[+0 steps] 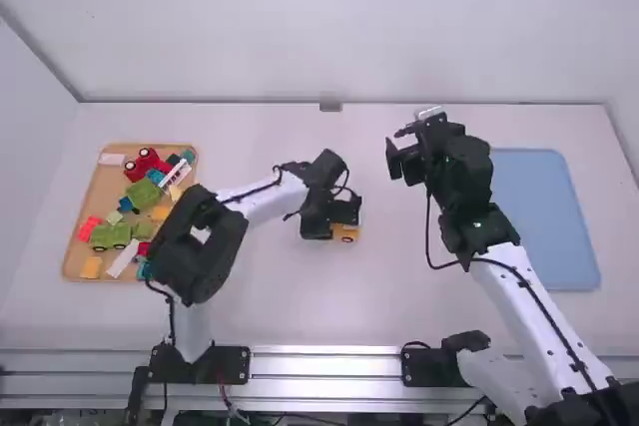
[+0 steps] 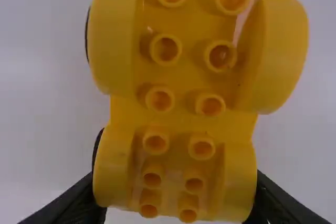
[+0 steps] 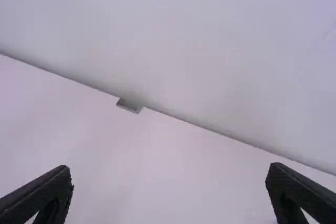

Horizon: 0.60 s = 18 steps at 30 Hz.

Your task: Assemble lego blocks to make yellow taxi

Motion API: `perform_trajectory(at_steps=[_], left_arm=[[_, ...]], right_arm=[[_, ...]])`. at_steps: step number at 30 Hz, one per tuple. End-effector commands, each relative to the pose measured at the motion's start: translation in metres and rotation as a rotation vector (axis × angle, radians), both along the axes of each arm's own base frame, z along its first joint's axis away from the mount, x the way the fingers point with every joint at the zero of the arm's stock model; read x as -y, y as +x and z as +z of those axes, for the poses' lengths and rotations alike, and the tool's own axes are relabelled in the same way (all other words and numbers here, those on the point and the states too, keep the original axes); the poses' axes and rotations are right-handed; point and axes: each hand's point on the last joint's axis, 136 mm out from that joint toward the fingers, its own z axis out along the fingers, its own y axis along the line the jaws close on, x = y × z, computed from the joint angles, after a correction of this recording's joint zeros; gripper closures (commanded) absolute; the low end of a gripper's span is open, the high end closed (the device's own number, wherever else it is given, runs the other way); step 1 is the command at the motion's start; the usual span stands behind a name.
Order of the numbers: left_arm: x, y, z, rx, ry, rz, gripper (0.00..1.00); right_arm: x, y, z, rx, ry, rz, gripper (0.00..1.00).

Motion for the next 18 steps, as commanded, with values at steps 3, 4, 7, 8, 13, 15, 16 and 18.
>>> perform_trajectory(at_steps=[3,4,7,8,13,15,16,18], left_arm=[[-0.024,0.009,-0.01,0.031,0.105,0.074,0.67],[-0.03,0.008,-0.012,0.028,0.135,0.074,0.64],[-0.029,-0.003,-0.014,-0.01,0.142,0.061,0.56],[-0.028,-0.005,-0.014,-0.023,0.135,0.057,0.55],[-0.023,-0.013,-0.014,-0.061,0.101,0.05,0.01],[-0.023,-0.012,-0.014,-0.058,0.101,0.051,0.01],[-0.023,-0.013,-0.014,-0.062,0.102,0.05,0.01],[-0.025,-0.012,-0.013,-0.057,0.116,0.052,0.01]], right_arm=[[-0.002,0.003,0.017,0.031,0.011,0.003,0.01],[-0.001,0.003,0.017,0.031,0.012,0.0,0.01],[-0.001,0.003,0.017,0.031,0.011,0.0,0.01],[-0.001,0.003,0.017,0.032,0.011,0.0,0.02],[-0.001,0.003,0.017,0.032,0.011,0.002,0.01],[-0.001,0.003,0.017,0.032,0.011,0.001,0.02],[-0.001,0.003,0.017,0.032,0.012,0.001,0.01],[-0.001,0.003,0.017,0.033,0.011,0.001,0.02]])
